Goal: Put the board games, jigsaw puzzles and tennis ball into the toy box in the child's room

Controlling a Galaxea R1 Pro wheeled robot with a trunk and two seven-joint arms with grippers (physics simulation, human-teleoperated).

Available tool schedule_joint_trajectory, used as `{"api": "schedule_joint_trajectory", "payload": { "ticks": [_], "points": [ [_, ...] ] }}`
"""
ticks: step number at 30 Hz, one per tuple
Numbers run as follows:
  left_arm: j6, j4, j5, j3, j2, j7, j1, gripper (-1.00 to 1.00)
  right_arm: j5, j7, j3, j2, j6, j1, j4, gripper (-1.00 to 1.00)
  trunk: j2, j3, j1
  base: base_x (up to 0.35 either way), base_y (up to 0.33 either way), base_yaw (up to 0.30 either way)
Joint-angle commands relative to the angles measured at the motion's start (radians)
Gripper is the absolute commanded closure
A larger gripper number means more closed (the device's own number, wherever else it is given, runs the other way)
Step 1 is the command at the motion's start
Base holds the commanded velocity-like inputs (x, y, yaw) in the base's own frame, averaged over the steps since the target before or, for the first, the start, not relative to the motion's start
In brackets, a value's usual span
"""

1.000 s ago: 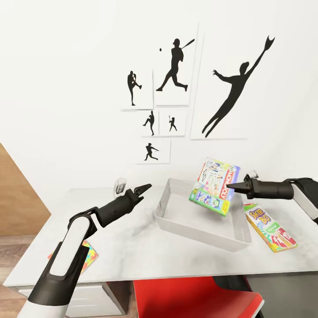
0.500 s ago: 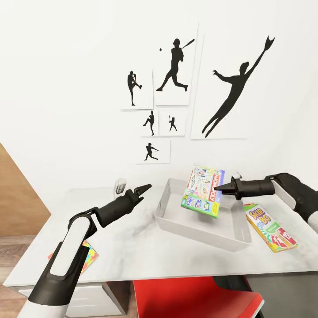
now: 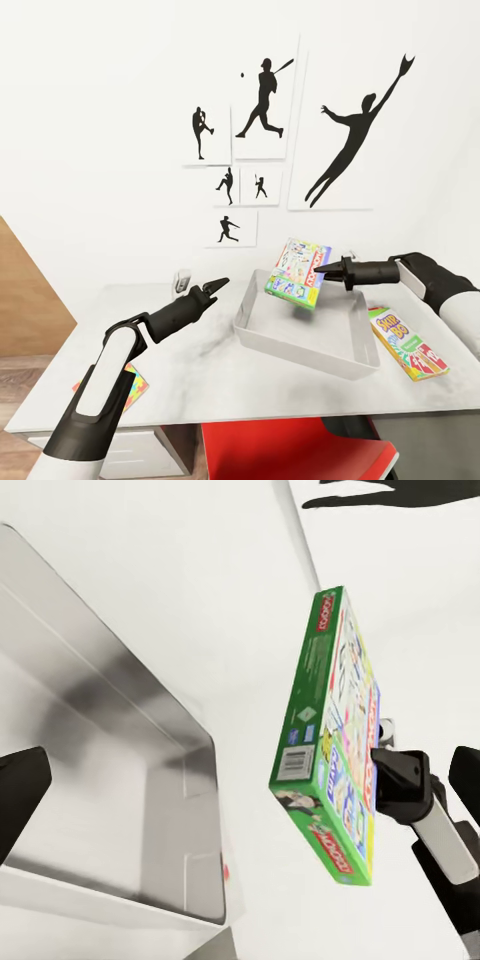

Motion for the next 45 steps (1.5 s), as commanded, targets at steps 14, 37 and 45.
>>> {"api": "schedule_joint_trajectory", "payload": {
  "ticks": [14,37,45],
  "points": [
    [0.003,0.001,0.011,0.0,-0.001,0.011,-0.003,-1.0,0.023,0.002,0.013,0.05,0.006,-0.029,0.024,1.0,-0.002,-0.002,0.001,0.0,0.0,0.0],
    [0.013,0.0,0.08,0.022,0.007,-0.003,-0.002,-1.0,0.129,-0.011,0.015,0.066,0.006,0.001,0.02,1.0,-0.002,-0.002,0.001,0.0,0.0,0.0],
    [0.028,-0.001,0.243,0.066,0.026,-0.012,0.013,-1.0,0.155,-0.012,0.013,0.081,0.006,0.002,0.02,1.0,-0.002,-0.002,0.001,0.0,0.0,0.0]
  ]
}}
